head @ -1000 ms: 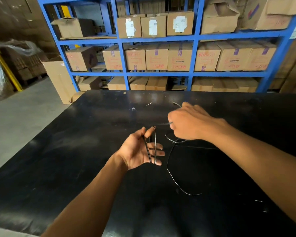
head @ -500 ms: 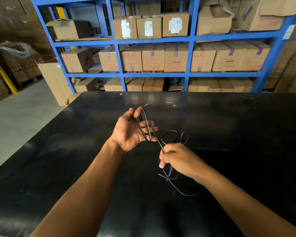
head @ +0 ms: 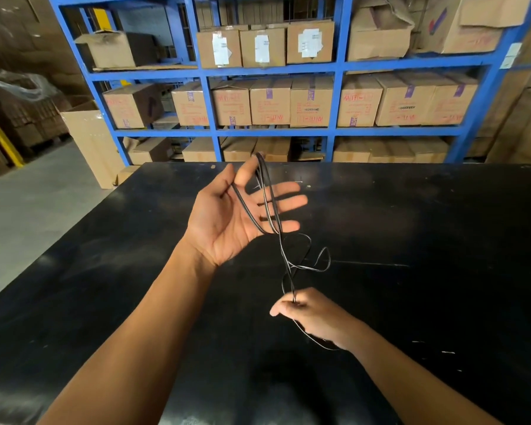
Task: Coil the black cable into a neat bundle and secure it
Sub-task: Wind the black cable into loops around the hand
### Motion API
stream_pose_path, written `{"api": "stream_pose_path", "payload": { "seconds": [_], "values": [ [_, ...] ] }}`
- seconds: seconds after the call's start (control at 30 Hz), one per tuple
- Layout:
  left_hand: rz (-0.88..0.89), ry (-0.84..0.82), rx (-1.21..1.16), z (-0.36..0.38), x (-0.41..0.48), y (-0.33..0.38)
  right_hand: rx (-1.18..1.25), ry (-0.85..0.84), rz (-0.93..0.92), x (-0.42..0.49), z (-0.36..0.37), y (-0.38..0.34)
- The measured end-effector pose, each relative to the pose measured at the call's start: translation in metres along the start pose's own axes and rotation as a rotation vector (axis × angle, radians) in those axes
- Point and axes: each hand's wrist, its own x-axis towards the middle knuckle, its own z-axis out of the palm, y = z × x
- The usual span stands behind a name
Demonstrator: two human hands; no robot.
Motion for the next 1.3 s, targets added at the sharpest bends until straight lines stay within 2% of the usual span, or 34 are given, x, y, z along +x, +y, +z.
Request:
{"api": "stream_pose_path", "payload": {
  "seconds": [0.13,0.27,0.4,0.5,0.63,0.8,1.1,1.3],
  "values": [
    [-0.129,-0.153,0.009,0.012,-0.018,-0.015,-0.011,0.131,-0.064,0.018,-0.027,-0.013],
    [-0.334,-0.191,0.128,0.014,-0.035,-0.041,-0.063,0.256,-0.208,0.03,-0.068,-0.031],
    [-0.493,-0.137,0.201,-0.003,-0.039,-0.06,-0.287,0.363,-0.233,0.038,-0.105,-0.061],
    [-0.525,-0.034,0.213,-0.023,-0.039,-0.067,-0.42,0.424,-0.265,0.037,-0.122,-0.081],
    [-0.5,0.162,0.204,-0.044,-0.034,-0.067,-0.592,0.377,-0.293,0.029,-0.124,-0.099],
    [-0.351,0.358,0.156,-0.058,-0.02,-0.056,-0.685,0.307,-0.273,0.013,-0.116,-0.109],
    [-0.155,0.453,0.178,-0.064,0.008,-0.025,-0.615,0.234,-0.228,-0.017,-0.087,-0.104],
    [-0.06,0.45,0.17,-0.065,0.015,-0.012,-0.529,0.217,-0.215,-0.032,-0.068,-0.094]
  ]
}}
